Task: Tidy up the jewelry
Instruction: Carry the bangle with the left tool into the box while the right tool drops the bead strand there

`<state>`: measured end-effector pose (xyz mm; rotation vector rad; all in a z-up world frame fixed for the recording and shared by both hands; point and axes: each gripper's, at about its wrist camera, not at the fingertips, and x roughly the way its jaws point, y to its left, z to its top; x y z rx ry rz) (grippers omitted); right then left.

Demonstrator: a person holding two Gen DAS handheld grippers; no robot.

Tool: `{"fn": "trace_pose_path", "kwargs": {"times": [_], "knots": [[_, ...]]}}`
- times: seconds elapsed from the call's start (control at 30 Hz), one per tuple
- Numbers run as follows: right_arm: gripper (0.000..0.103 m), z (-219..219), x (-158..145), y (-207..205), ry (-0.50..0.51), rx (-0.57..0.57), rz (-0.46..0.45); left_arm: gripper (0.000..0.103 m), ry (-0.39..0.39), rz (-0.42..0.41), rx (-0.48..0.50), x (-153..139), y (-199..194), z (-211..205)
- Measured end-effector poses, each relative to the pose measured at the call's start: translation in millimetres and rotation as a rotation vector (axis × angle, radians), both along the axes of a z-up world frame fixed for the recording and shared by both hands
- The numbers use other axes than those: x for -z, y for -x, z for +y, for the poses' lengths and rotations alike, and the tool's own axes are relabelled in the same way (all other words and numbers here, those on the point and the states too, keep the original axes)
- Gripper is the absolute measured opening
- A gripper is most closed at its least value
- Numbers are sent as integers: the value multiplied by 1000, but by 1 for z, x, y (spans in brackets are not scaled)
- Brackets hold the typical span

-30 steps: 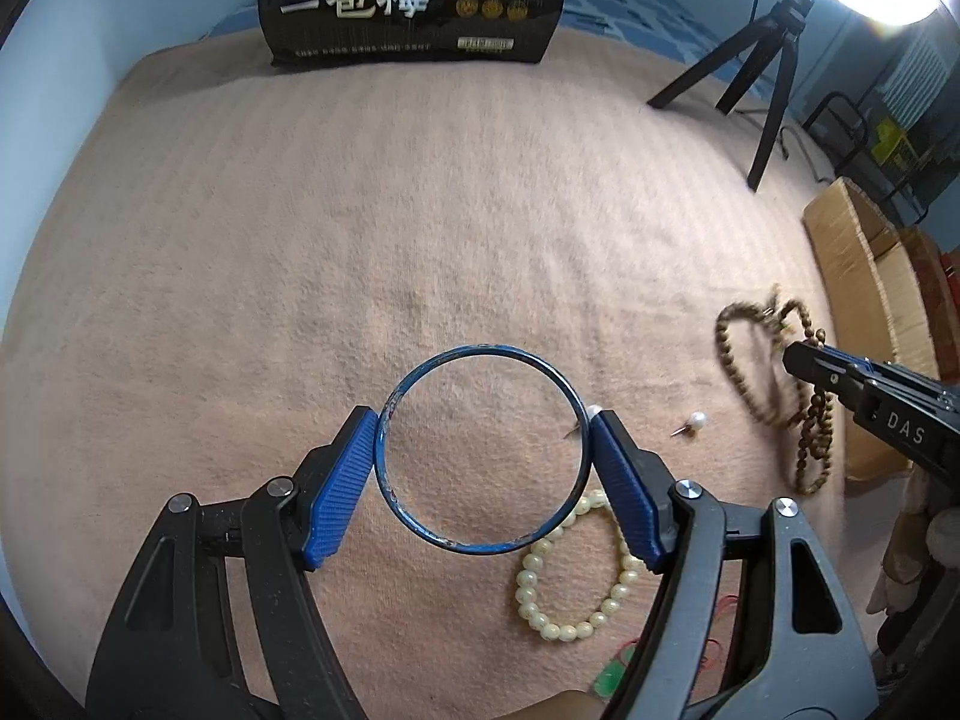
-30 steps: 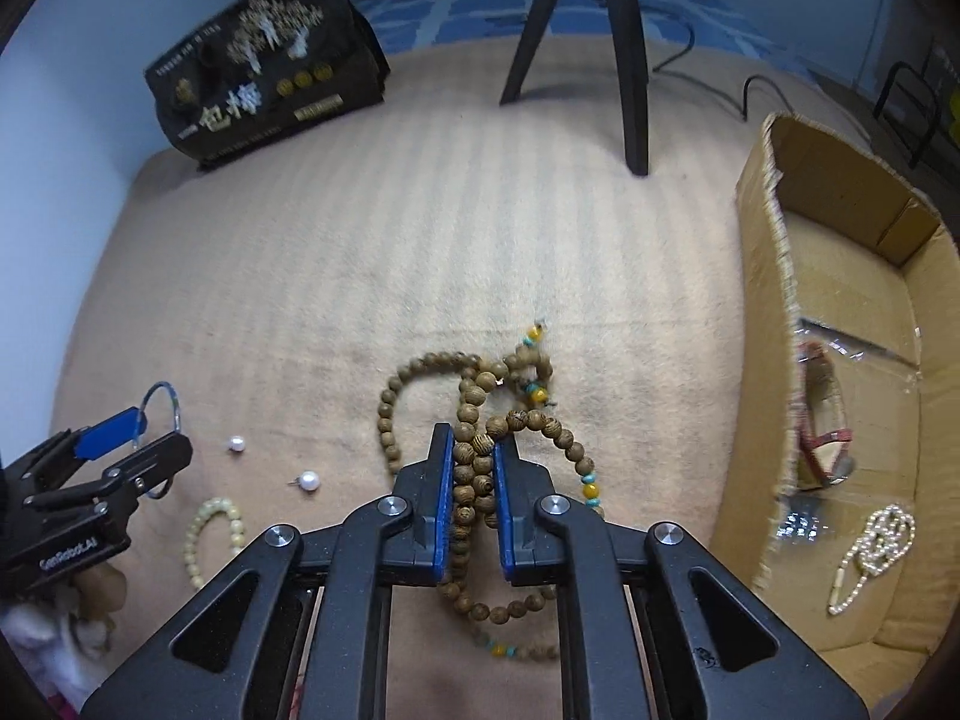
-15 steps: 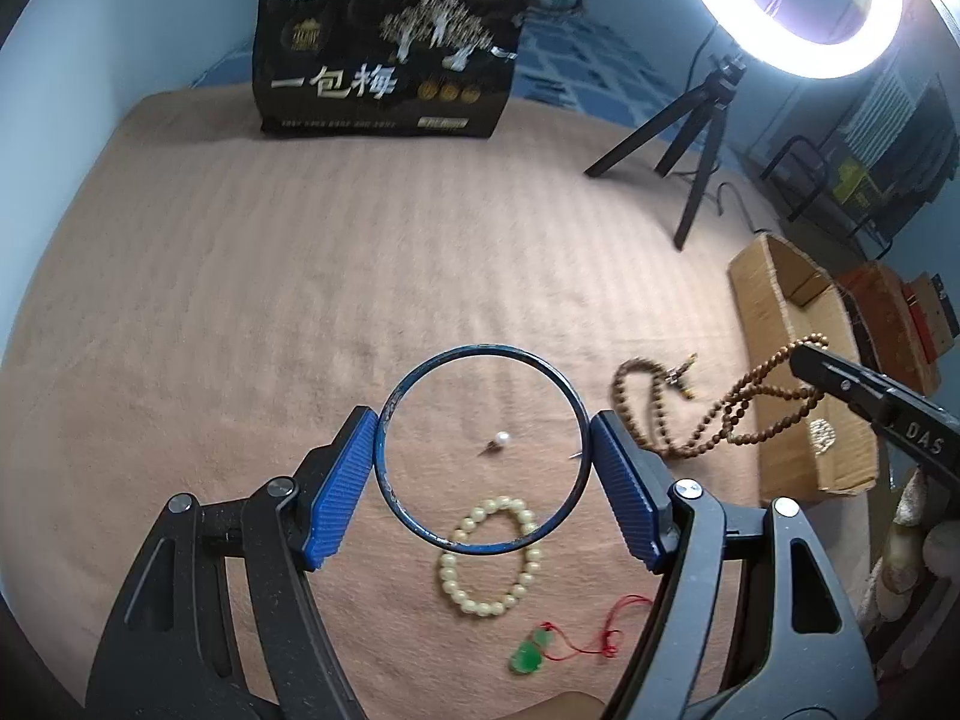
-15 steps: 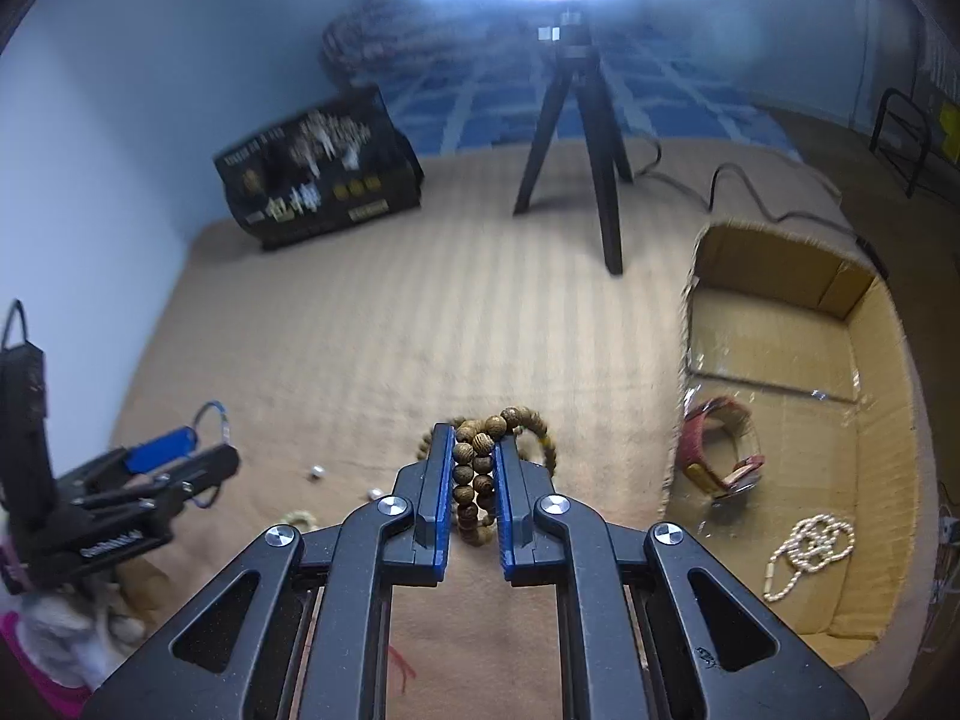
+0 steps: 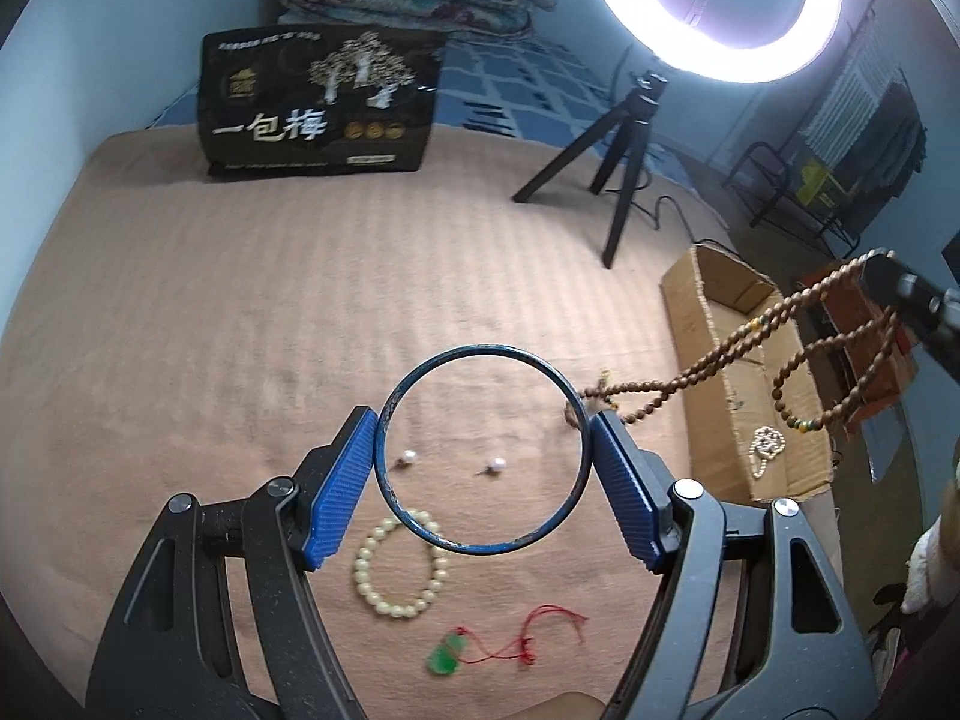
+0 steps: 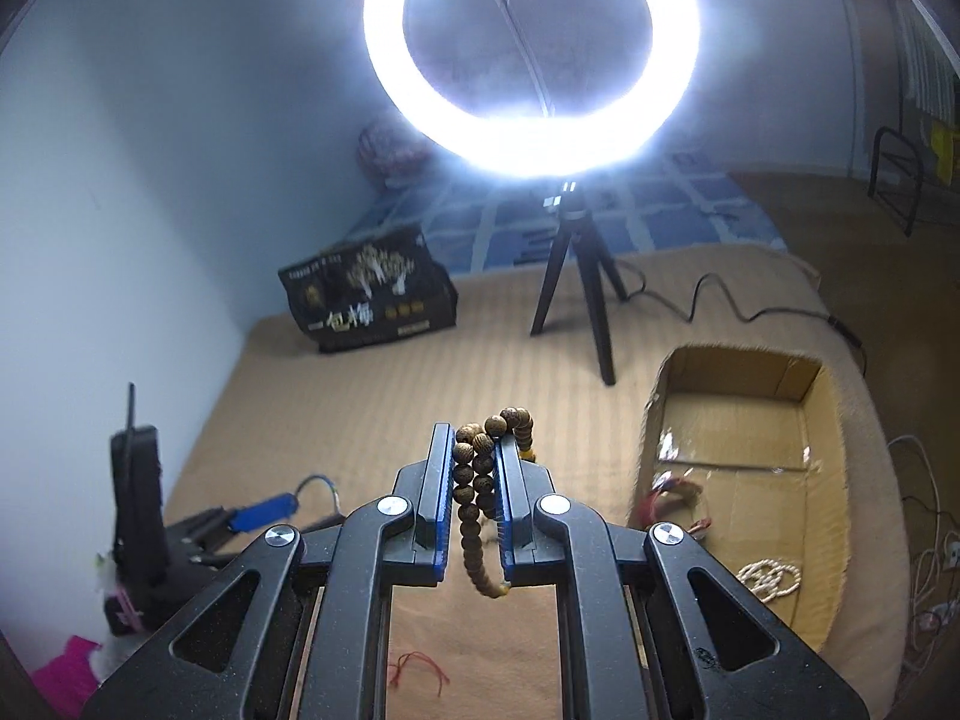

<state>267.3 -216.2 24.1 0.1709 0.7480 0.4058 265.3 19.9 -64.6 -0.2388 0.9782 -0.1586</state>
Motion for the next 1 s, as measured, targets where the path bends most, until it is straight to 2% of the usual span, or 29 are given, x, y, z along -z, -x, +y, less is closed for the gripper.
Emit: {"fn": "trace_pose_path", "kwargs": {"times": [0.3,0.5,0.67,1.0], "knots": [[10,-42,-42,18,-47,73,-121,74,17,-37,63,-13,1,-34],[10,-74,-56,25,-54,137,-166,74,48,-58,113,-23,3,-62],[10,-94,-53,25,-42,179,-160,74,48,-73,167,-27,5,-94],[10,-128,-28,9,31,250,-114,74,32,-82,260,-19,2,-153]]}}
